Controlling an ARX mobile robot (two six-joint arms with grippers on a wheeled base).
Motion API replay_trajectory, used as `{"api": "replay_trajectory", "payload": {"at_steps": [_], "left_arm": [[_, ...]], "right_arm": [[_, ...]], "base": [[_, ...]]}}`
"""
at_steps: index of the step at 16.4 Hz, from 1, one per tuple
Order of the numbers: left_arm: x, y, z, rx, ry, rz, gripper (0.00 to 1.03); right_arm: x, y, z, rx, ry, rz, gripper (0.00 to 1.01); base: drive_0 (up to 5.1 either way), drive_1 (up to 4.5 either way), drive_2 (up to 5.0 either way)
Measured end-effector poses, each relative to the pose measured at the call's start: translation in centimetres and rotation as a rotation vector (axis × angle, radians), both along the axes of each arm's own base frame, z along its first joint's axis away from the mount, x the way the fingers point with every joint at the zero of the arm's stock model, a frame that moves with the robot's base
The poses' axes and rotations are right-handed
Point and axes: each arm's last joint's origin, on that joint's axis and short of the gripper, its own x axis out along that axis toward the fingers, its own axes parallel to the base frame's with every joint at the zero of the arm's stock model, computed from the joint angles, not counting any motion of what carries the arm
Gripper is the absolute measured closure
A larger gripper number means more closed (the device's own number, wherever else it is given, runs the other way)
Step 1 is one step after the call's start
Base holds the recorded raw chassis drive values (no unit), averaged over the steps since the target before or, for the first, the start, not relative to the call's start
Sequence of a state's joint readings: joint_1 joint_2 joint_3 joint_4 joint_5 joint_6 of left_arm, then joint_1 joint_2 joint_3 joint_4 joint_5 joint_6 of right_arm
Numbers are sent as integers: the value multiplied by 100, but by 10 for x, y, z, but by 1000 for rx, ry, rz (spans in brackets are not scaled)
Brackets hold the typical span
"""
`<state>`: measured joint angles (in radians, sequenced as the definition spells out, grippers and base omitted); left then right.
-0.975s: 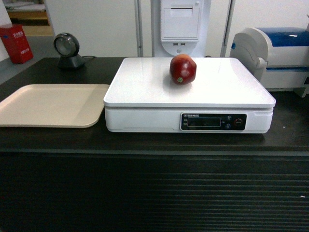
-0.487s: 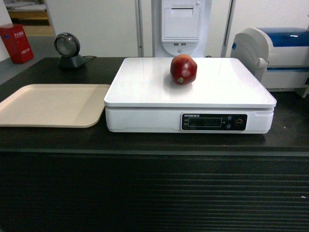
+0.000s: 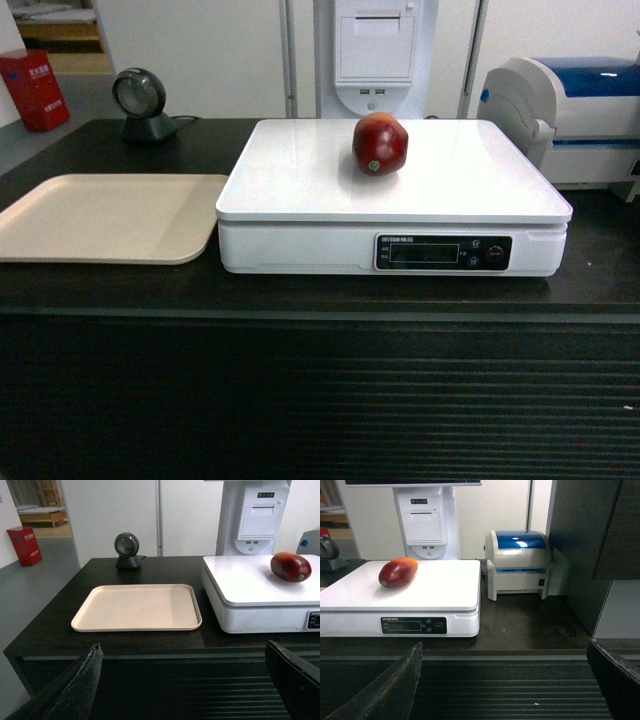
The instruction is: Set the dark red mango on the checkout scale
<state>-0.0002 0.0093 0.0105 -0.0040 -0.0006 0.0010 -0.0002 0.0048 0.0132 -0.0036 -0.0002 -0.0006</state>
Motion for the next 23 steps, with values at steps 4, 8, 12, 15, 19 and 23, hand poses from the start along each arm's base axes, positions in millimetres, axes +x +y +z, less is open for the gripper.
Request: {"api": "replay_trajectory", "payload": {"at_steps": [4,8,12,15,19,23], "left_arm": [[0,0,0,0,0,0,5],[0,0,0,0,0,0,5],[0,0,0,0,0,0,5],[0,0,0,0,0,0,5],[0,0,0,0,0,0,5],[0,0,0,0,-3,0,5]], "right_arm": [[0,0,0,0,0,0,3],[0,0,0,0,0,0,3],[0,0,0,0,0,0,3],[0,0,0,0,0,0,3],[0,0,0,0,0,0,3],[0,0,0,0,-3,0,3]], "base": [[0,0,0],[0,0,0],[0,0,0],[0,0,0],[0,0,0],[0,0,0]]}}
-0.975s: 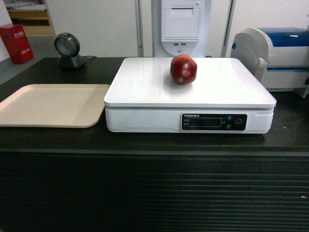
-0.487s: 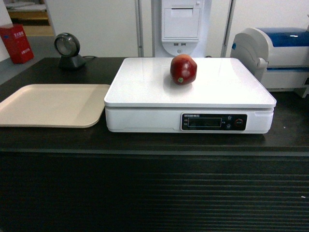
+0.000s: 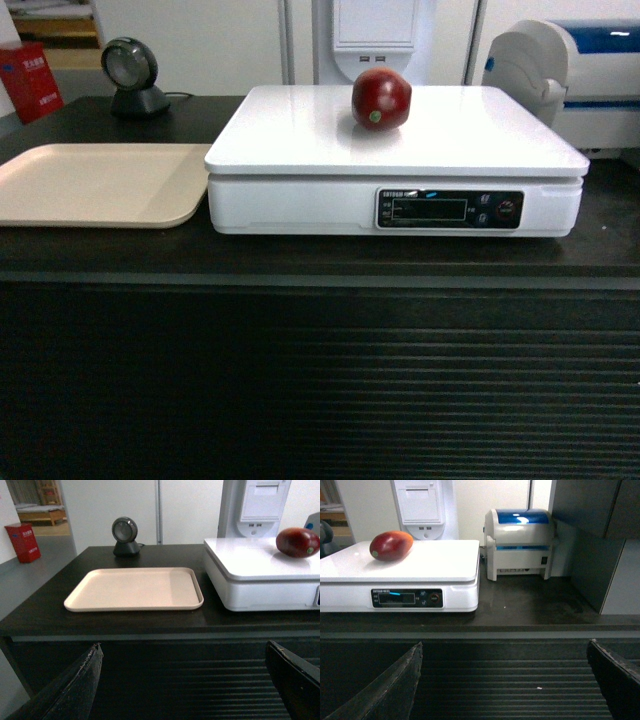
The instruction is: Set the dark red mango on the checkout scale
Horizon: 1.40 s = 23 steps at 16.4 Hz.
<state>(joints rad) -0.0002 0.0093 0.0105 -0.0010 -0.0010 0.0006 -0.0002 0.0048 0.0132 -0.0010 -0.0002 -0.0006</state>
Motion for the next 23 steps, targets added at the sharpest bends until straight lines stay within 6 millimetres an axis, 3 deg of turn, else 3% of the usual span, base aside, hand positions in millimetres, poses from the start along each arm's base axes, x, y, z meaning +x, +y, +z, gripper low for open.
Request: {"api": "replay_trajectory", "payload": {"at_steps": [23], "left_arm": [[0,0,-1,0,5,0,5]], "right_arm": [[0,0,-1,0,6,0,3]], "base": [[0,0,0]]}}
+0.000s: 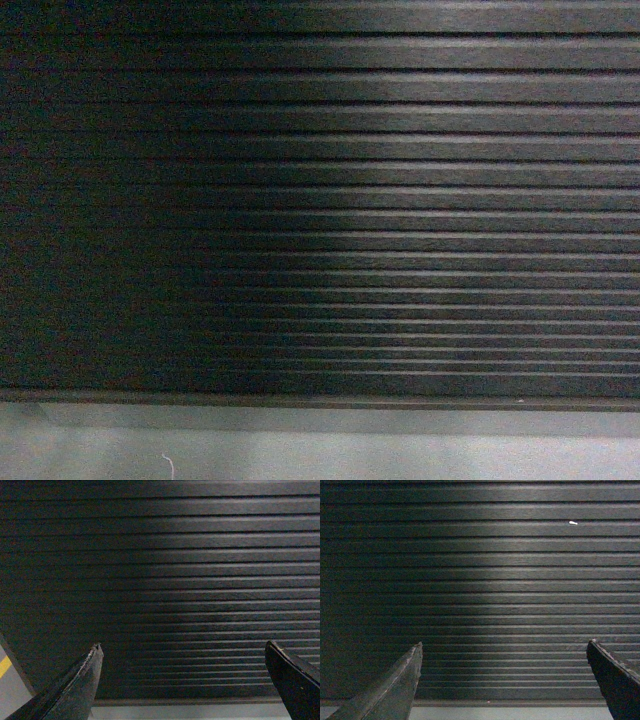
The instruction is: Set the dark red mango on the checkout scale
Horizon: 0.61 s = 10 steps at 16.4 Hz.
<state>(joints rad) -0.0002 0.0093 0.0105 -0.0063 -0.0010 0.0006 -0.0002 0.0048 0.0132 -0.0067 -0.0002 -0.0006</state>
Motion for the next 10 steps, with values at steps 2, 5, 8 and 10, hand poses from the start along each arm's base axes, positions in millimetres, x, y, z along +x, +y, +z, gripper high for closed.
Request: {"api": "replay_trajectory", "payload": {"at_steps": [2,5,8,10], "left_arm": [[0,0,0,0,0,0,5],[0,0,0,0,0,0,5],[0,0,0,0,0,0,5],[0,0,0,0,0,0,5]], "right_arm": [[0,0,0,0,0,0,3],[0,0,0,0,-2,0,3],[0,0,0,0,-2,0,3],[0,0,0,0,-2,0,3]], "base": [[0,0,0],[0,0,0],[0,0,0],[0,0,0]]}}
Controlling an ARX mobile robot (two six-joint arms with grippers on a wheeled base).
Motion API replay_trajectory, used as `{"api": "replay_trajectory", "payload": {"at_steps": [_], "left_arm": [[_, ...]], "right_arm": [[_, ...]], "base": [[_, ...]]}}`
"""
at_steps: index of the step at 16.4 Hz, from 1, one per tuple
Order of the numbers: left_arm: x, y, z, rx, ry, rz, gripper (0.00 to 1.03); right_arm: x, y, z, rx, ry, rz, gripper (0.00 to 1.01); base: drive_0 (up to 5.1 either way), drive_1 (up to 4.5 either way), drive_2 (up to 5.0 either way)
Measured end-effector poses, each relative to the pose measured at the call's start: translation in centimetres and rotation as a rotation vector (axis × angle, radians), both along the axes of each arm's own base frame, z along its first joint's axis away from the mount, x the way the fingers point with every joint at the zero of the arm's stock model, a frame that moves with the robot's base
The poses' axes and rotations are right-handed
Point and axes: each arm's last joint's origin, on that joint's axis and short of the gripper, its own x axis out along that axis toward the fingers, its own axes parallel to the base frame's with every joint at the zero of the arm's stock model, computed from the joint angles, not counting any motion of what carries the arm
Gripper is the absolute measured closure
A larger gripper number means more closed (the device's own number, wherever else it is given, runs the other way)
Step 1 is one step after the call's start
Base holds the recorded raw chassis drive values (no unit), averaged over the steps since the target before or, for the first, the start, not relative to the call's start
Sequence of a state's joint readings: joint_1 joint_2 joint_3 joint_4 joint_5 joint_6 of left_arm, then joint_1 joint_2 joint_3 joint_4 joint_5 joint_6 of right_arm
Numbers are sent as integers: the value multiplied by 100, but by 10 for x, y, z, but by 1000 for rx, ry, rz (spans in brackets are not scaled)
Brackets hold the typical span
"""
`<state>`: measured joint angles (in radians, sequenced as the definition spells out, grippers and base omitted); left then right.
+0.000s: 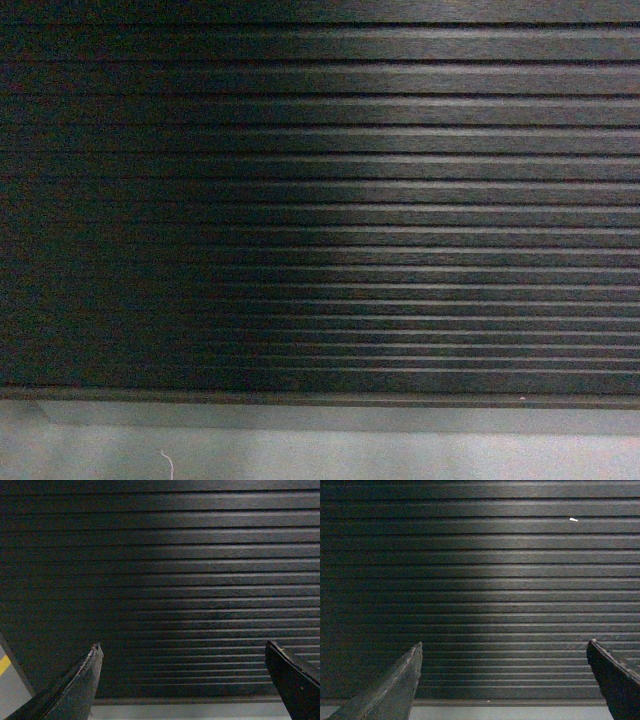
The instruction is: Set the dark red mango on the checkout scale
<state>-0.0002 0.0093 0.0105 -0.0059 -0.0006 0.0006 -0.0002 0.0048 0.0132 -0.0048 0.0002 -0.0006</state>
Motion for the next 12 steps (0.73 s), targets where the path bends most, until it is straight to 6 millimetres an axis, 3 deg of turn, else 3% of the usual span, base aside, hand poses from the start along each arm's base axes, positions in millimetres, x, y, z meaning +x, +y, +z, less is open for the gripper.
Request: {"api": "replay_trajectory", "payload": {"at_steps": [12], "left_arm": [[0,0,0,0,0,0,5]], "right_arm": [[0,0,0,0,0,0,3]], "base": [[0,0,0]]}}
